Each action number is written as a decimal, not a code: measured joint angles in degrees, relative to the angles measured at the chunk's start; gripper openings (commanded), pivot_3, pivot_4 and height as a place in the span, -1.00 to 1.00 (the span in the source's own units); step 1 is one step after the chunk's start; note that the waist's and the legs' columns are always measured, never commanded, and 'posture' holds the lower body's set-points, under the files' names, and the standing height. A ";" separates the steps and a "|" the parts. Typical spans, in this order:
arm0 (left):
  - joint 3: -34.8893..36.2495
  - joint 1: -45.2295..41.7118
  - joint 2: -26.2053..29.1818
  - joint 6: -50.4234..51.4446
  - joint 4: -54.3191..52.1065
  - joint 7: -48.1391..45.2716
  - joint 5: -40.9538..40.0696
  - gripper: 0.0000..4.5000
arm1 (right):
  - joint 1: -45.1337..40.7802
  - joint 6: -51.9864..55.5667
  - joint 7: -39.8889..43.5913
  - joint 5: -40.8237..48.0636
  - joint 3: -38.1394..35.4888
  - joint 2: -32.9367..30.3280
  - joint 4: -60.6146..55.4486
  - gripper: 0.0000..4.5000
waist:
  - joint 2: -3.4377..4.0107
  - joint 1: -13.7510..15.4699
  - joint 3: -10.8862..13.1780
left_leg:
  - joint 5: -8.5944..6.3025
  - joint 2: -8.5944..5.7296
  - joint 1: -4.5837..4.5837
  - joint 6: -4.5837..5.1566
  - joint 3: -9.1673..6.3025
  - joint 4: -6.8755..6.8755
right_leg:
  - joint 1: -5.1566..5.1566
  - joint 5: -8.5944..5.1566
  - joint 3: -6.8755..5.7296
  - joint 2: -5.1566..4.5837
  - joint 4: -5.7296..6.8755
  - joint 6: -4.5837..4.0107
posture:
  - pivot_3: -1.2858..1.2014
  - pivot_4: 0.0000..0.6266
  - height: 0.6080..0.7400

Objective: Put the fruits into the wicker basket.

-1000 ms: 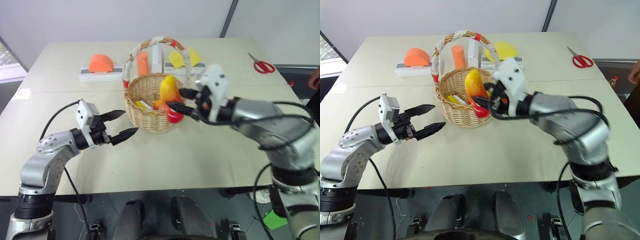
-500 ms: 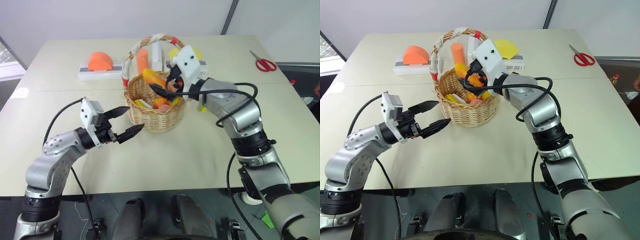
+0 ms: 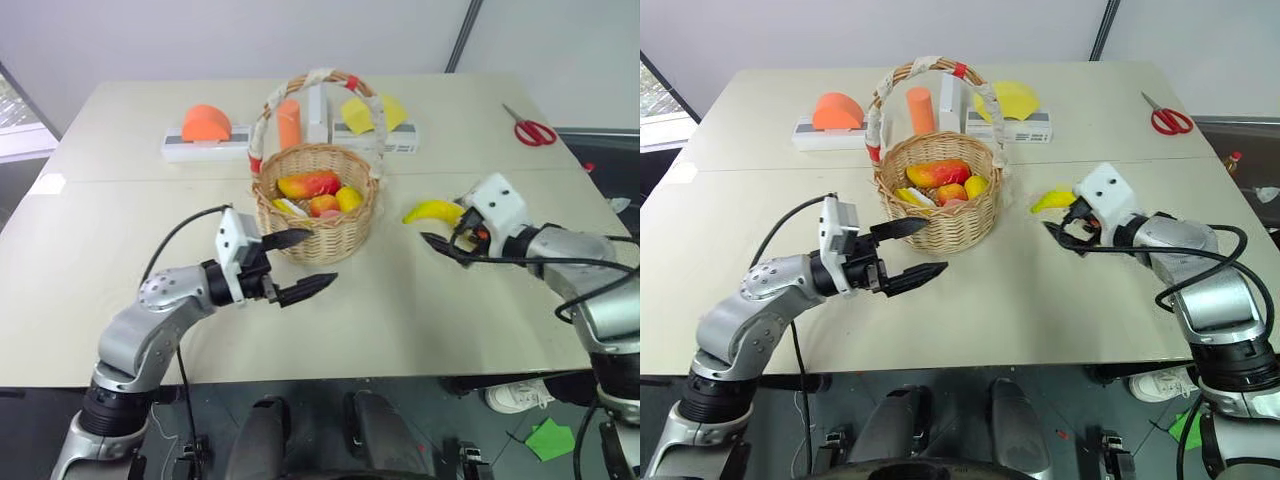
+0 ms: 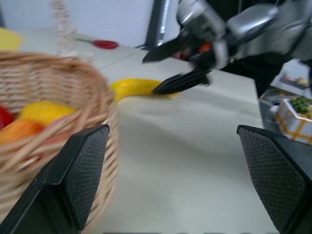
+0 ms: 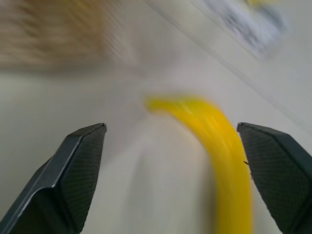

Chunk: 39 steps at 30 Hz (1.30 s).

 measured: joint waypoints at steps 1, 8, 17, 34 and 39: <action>-0.25 -0.22 -0.31 -0.04 0.00 -0.06 0.02 1.00 | -0.28 -0.82 -0.88 -1.07 0.02 0.87 3.40 0.99 | 0.00 0.00 0.00 | 0.00 0.00 0.00 0.00 0.01 0.00 | 0.00 0.00 0.01 0.00 0.00 0.00 | 0.03 -0.52 1.00; -1.02 -0.31 -0.30 -0.10 0.02 -0.10 0.46 1.00 | -4.52 -1.63 -2.70 -1.97 -1.91 4.87 17.21 0.99 | 0.02 0.12 -0.01 | 0.01 0.00 0.00 0.00 0.01 0.00 | -0.01 0.01 0.03 0.00 0.03 0.00 | 0.03 -0.52 1.00; -0.89 0.27 0.04 -0.81 0.00 -0.04 0.51 1.00 | -5.59 -0.50 -2.52 -0.33 -4.43 7.65 20.01 -0.85 | 0.03 0.28 -0.01 | 0.00 -0.01 -0.02 0.00 0.00 0.01 | 0.00 0.01 0.03 -0.01 0.03 0.01 | 0.03 -0.52 1.00; 15.63 5.89 7.66 -2.85 4.26 0.86 -1.33 1.00 | -9.89 7.34 9.16 18.59 -0.11 10.61 -17.75 -0.85 | 0.04 0.08 -0.01 | 0.00 0.13 0.03 -0.01 -0.30 0.05 | 0.03 0.00 -0.01 0.00 0.06 0.01 | 0.03 -0.52 1.00; 15.91 6.65 7.01 -3.43 3.47 1.77 -1.31 1.00 | -22.35 11.36 -1.36 12.18 8.15 21.45 -8.30 -0.85 | 0.03 0.07 -0.02 | 0.03 0.11 -0.04 -0.06 -0.32 0.03 | -0.09 0.01 -0.01 -0.07 0.14 -0.01 | 0.03 -0.52 1.00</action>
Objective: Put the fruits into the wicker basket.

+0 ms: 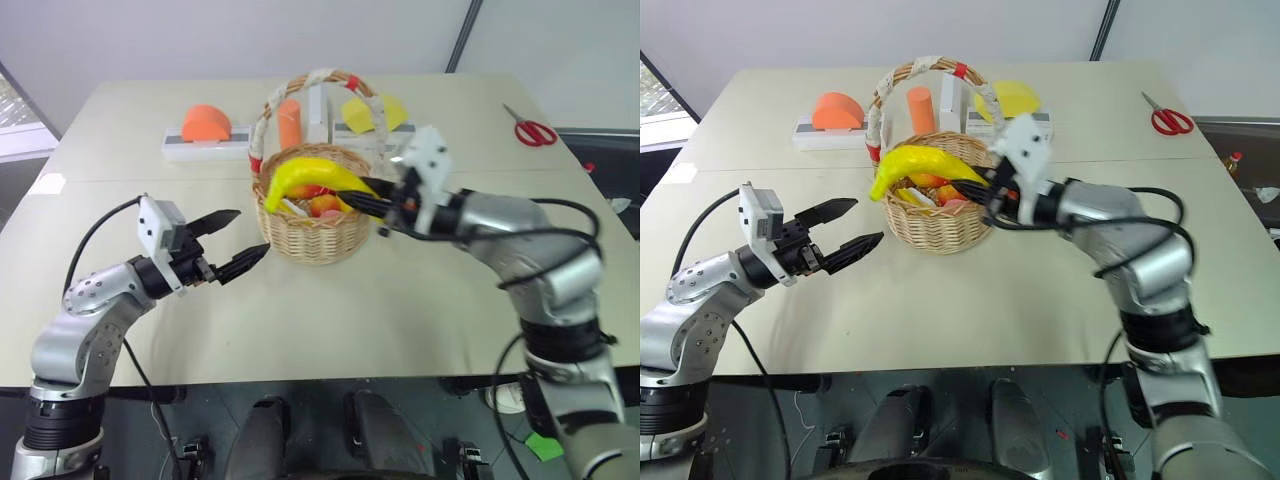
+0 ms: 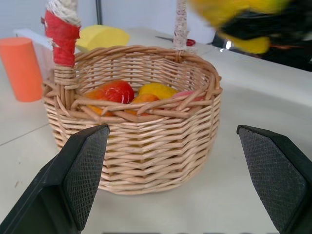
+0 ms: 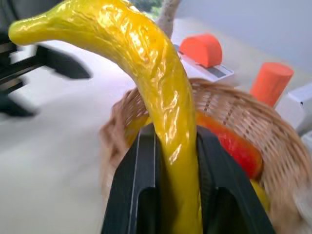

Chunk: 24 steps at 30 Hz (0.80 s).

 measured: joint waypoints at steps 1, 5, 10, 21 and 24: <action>-0.22 0.09 -0.64 -0.03 -0.41 0.45 0.00 1.00 | -2.13 0.11 -1.83 -1.64 1.05 1.76 3.11 -0.85 | 0.00 0.10 0.00 | 0.00 -0.03 -0.03 0.00 -0.01 -0.01 | -0.02 0.00 0.00 -0.03 0.00 0.00 | 0.03 -0.52 1.00; -1.16 0.19 -1.67 -0.05 -1.52 1.72 0.01 1.00 | -4.95 0.01 -4.40 -4.74 3.00 4.85 9.41 -0.39 | -0.01 0.39 -0.01 | 0.00 -0.11 -0.14 0.00 -0.08 -0.02 | -0.08 0.00 -0.05 -0.13 -0.03 0.00 | 0.03 -0.52 1.00; -2.34 0.14 -2.92 -0.07 -2.56 3.07 0.03 1.00 | -5.01 -2.09 -3.62 -5.62 3.03 5.36 9.52 0.44 | -0.01 0.16 -0.01 | 0.00 -0.10 -0.14 0.00 -0.08 -0.03 | -0.10 0.00 -0.05 -0.12 -0.03 0.00 | 0.03 -0.52 1.00; -2.63 0.26 -2.90 -0.13 -2.80 3.21 0.02 1.00 | 12.83 -3.00 6.50 0.87 -8.78 -9.60 -6.91 0.44 | -0.01 -0.38 -0.01 | -0.02 -0.08 0.00 0.03 0.07 -0.02 | 0.00 0.01 -0.01 -0.02 -0.02 0.01 | 0.03 -0.52 1.00; -3.03 -0.19 -2.89 -0.13 -2.54 2.72 0.02 1.00 | 12.18 -3.53 3.18 0.11 -10.33 -7.70 -4.22 0.44 | -0.02 -1.11 -0.01 | -0.01 -0.02 0.08 0.02 0.03 -0.02 | 0.02 0.02 -0.01 0.14 0.08 -0.03 | 0.03 -0.52 1.00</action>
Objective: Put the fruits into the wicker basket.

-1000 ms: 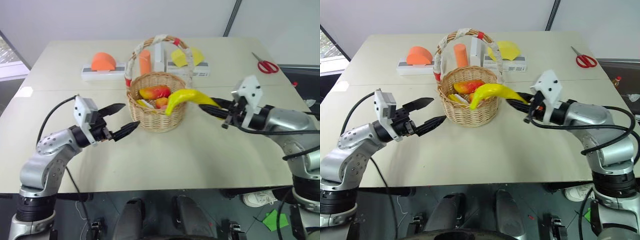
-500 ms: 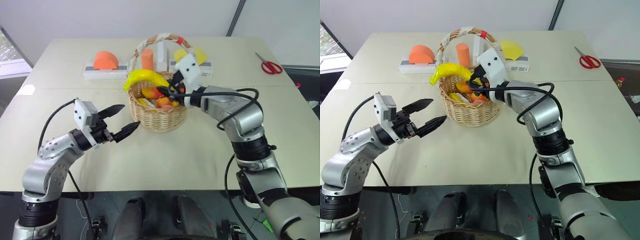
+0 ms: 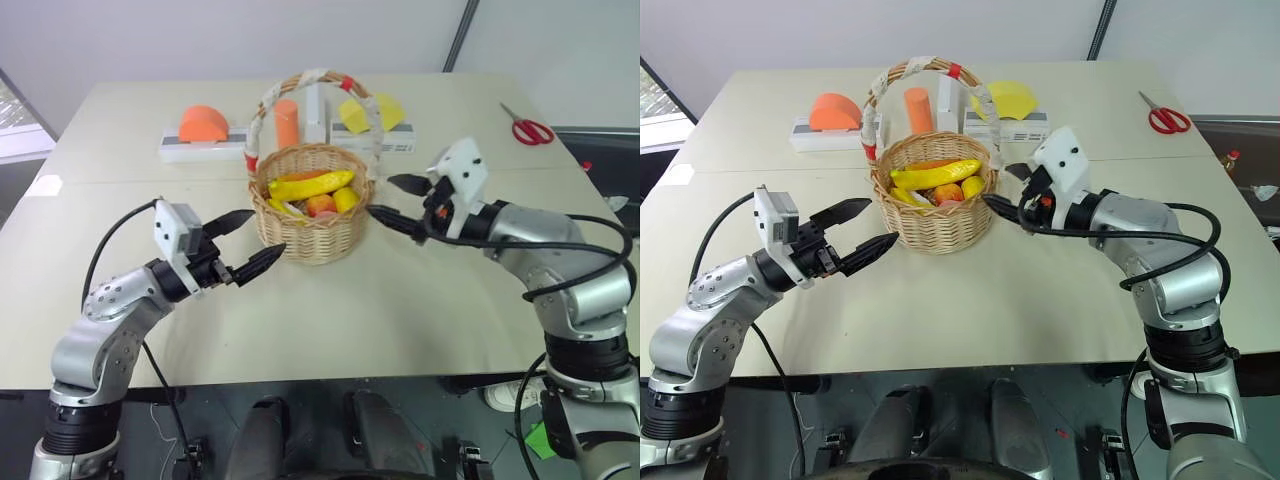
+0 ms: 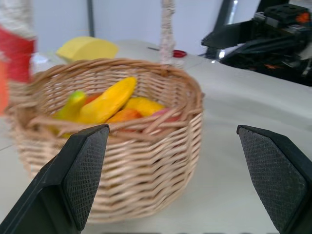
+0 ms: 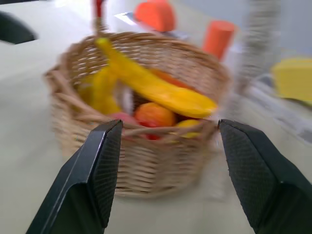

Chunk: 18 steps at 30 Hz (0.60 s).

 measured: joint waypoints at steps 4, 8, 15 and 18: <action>-1.28 -1.82 -0.16 -0.07 0.65 -0.39 0.02 1.00 | -3.27 -3.60 -6.71 -3.84 0.25 7.26 10.67 0.44 | 0.01 -0.39 0.00 | 0.02 0.01 0.05 -0.02 0.02 -0.02 | -0.01 0.02 0.01 0.05 0.10 -0.06 | 0.03 -0.52 1.00; -1.58 -2.20 -0.59 -0.20 1.08 -0.25 0.06 1.00 | -8.95 -11.14 -10.14 -6.51 0.91 14.26 22.60 0.21 | 0.02 -0.31 0.01 | 0.02 0.00 0.02 -0.03 0.02 -0.04 | -0.06 0.02 0.03 0.01 0.11 -0.06 | 0.03 -0.52 1.00; -1.52 -0.75 -0.78 -0.29 0.77 1.20 0.06 1.00 | -10.59 -15.69 -9.54 -6.34 0.27 16.56 27.43 -0.95 | 0.02 0.16 0.01 | 0.02 -0.07 -0.10 -0.04 -0.05 -0.01 | -0.06 0.03 0.01 -0.20 0.06 -0.04 | 0.03 -0.52 1.00; -1.53 -0.21 -0.98 -0.37 0.22 1.52 0.06 1.00 | -9.79 -15.79 -9.25 -6.08 0.18 16.54 27.01 -0.95 | 0.02 -0.01 0.01 | 0.02 -0.05 -0.10 -0.04 -0.08 -0.01 | -0.07 0.03 0.00 -0.17 0.07 -0.05 | 0.03 -0.52 1.00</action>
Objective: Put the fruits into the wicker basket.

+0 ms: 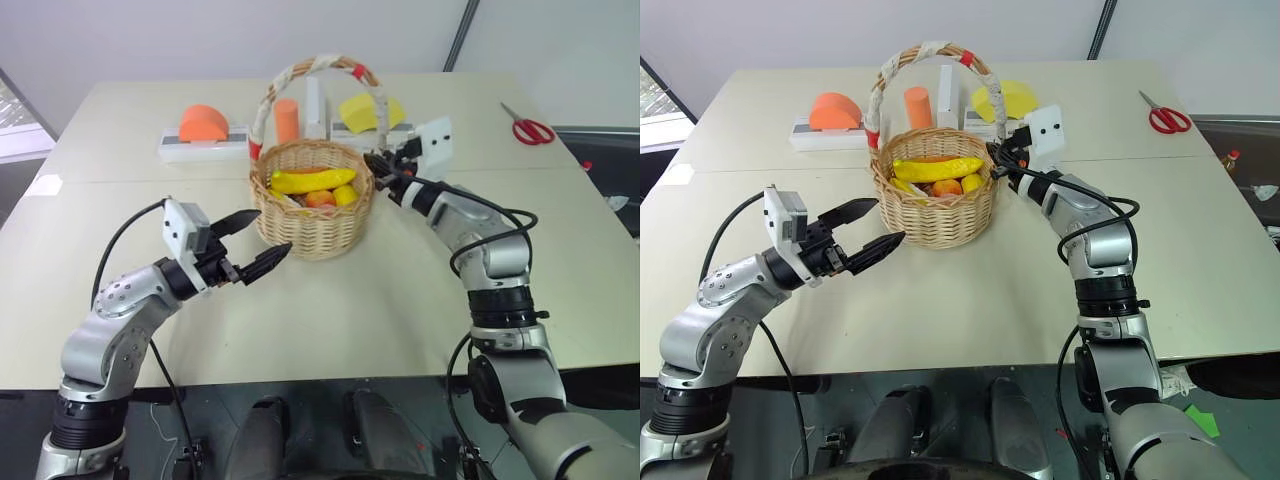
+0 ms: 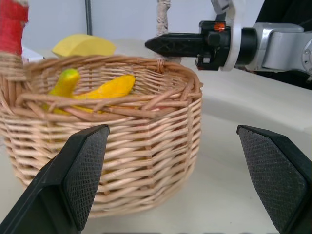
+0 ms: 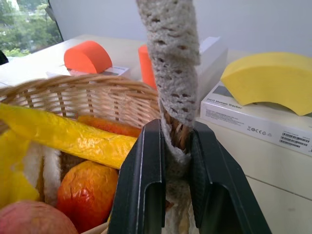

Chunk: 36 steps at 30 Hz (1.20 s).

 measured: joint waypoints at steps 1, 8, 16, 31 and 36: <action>-0.01 0.01 -0.11 -0.01 -0.07 0.03 0.00 1.00 | 0.36 -0.19 -0.24 -0.02 -0.21 -0.05 -0.32 -0.95 | 0.00 -0.02 0.00 | 0.00 0.00 0.00 0.00 0.00 0.00 | 0.00 0.00 0.00 0.01 0.00 0.00 | 0.03 -0.52 1.00; -0.24 -0.44 -0.74 -0.41 0.05 -0.27 0.04 1.00 | 5.03 -3.25 -7.89 -2.48 -9.72 -7.99 -2.36 -0.95 | 0.00 1.28 0.00 | 0.00 -0.06 -0.06 0.00 0.04 0.01 | 0.00 0.00 0.00 -0.05 -0.08 0.01 | 0.03 -0.52 1.00; -3.47 -4.57 -2.66 -1.53 4.99 -2.35 1.66 1.00 | 8.24 -8.20 -16.50 -7.37 -20.61 -16.48 6.16 -0.95 | 0.05 0.29 -0.03 | 0.00 -0.01 0.09 0.01 0.55 -0.03 | 0.00 0.01 0.12 0.15 -0.06 0.00 | 0.03 -0.52 1.00; -1.09 -2.63 -3.31 -6.04 12.99 1.21 7.52 1.00 | 25.22 -9.05 -7.71 1.26 -26.91 -17.43 -7.15 0.62 | 0.15 0.27 -0.06 | -0.02 0.06 0.18 0.04 0.65 -0.03 | 0.02 -0.01 0.29 0.11 0.04 0.03 | 0.03 -0.52 1.00; 1.49 0.41 -3.87 -9.93 17.87 4.65 10.80 1.00 | 33.50 -8.94 3.91 4.02 -20.66 -18.97 -17.43 0.62 | 0.15 -0.46 -0.07 | -0.03 0.14 0.75 0.06 0.82 -0.16 | 0.42 -0.03 0.38 0.24 0.05 0.02 | 0.03 -0.52 1.00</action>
